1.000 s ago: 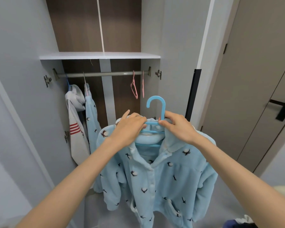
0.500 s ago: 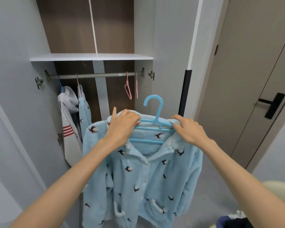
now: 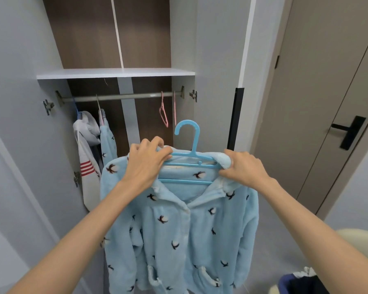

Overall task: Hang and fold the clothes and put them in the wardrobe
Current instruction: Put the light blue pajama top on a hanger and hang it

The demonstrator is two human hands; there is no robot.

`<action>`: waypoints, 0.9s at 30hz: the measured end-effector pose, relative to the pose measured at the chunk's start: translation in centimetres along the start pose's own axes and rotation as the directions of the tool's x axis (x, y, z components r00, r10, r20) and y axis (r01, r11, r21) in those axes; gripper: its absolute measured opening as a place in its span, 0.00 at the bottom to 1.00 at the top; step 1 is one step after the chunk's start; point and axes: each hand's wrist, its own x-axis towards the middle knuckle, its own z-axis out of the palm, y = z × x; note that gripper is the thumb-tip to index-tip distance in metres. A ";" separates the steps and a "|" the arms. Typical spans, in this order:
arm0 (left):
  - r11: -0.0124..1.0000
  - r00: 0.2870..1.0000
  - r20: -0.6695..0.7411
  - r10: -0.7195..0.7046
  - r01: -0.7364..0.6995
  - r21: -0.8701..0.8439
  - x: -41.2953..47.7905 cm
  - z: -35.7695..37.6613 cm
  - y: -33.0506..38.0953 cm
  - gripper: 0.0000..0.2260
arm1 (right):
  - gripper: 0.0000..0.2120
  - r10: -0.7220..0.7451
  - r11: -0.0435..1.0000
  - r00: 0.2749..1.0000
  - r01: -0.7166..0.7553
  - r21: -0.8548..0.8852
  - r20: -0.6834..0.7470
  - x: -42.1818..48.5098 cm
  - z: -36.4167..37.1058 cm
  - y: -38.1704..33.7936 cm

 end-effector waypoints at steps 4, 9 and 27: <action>0.996 0.995 0.061 -0.076 0.078 -0.033 -0.3 0.2 0.7 0.02 | 0.11 0.067 0.997 0.998 -0.066 -0.024 0.016 -0.2 0.3 0.3; 0.997 0.999 0.024 -0.042 0.044 -0.062 -0.6 0.5 2.4 0.03 | 0.22 -0.163 0.982 0.986 0.166 -0.093 0.041 0.1 1.1 -1.1; 0.871 0.741 0.670 -0.041 0.356 -0.340 3.0 0.7 2.6 0.17 | 0.07 -0.360 0.911 0.921 0.381 0.156 -0.146 -0.5 2.3 0.5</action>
